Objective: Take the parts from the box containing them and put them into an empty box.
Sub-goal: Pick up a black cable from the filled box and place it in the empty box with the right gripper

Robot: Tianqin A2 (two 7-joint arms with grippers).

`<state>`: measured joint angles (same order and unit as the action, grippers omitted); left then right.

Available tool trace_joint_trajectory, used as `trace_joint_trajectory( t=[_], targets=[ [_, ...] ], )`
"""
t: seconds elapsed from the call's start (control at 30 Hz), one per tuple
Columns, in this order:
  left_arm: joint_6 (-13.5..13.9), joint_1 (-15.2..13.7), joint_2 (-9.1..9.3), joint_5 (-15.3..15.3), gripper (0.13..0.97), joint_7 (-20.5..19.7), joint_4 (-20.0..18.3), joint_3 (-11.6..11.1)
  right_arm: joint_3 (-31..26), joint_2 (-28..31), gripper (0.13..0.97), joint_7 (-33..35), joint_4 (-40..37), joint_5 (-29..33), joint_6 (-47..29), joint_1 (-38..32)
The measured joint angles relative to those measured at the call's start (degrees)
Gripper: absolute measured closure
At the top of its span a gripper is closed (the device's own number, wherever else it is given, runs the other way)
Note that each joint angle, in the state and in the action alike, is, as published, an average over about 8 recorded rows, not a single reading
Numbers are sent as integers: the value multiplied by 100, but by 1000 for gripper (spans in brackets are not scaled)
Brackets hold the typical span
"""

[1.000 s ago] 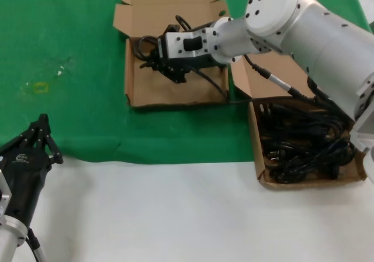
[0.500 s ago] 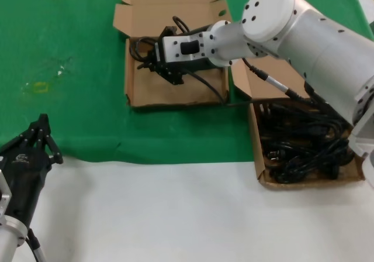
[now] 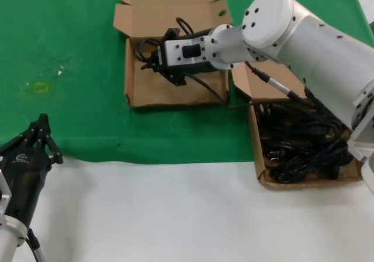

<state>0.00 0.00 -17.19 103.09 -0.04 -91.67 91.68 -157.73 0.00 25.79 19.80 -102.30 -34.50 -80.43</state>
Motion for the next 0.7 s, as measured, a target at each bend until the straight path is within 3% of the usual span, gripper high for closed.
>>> trace_joint_trajectory(
  t=[0.47,0.7],
  targets=[
    [0,0,0,0,953,1,0,0,0,0,859,250,46,-108,114,5],
    [0,0,0,0,953,1,0,0,0,0,753,269,48,-114,117,4]
  ],
)
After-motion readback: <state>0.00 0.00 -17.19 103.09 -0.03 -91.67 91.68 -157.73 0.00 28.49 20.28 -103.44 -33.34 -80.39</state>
